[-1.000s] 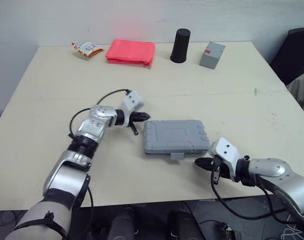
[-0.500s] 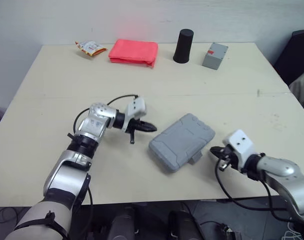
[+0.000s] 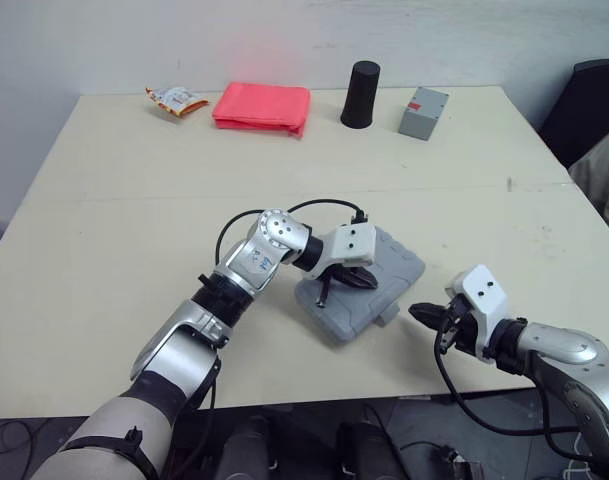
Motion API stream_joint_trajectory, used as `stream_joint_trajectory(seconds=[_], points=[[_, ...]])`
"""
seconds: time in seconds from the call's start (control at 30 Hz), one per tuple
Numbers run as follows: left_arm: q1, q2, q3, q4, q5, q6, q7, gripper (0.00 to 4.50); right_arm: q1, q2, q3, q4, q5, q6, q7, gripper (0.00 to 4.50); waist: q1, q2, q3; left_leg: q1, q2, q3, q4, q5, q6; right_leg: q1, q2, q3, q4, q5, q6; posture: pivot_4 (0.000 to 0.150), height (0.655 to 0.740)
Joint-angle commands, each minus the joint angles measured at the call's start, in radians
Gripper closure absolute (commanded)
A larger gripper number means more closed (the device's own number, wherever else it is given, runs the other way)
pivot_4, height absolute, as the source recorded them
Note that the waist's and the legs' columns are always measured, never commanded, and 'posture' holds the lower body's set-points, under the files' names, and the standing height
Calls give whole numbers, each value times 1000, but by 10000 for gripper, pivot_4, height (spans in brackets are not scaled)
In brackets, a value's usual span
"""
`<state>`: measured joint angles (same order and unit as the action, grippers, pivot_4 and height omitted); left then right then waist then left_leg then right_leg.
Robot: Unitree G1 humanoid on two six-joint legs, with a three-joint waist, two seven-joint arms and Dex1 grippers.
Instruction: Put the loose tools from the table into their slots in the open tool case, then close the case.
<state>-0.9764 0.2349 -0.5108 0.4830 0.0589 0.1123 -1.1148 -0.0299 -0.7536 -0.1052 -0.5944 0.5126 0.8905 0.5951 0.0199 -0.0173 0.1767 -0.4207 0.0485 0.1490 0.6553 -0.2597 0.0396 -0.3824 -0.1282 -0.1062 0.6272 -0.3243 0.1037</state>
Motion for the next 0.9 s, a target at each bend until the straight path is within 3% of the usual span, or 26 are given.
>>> stream_joint_trajectory(seconds=[0.03, 0.43, 0.9], points=[[65, 22, -65, 66, 85, 26, -10, 44618, -27, 3, 47, -16, -19, 5, -14, 45000, 0, 0, -3, 0, 0, -1, 0, -2, 2, 1, -2, -1, 0, 0, 0, 1500, 7355], [69, 4, -58, 33, 85, 39, 18, 44618, -121, 53, 149, 118, -91, -52, -10, 45000, -1, -1, -6, 1, 0, -2, 3, -3, 4, 4, -3, -2, 0, 0, 0, 1500, 7355], [103, -1, -111, 7, 130, 30, -23, 44618, -204, 241, 124, 196, -65, -88, -14, 45000, -39, -7, -12, 4, 2, -2, 2, -4, 2, 6, -3, -1, 0, 0, 0, 1500, 7355]])
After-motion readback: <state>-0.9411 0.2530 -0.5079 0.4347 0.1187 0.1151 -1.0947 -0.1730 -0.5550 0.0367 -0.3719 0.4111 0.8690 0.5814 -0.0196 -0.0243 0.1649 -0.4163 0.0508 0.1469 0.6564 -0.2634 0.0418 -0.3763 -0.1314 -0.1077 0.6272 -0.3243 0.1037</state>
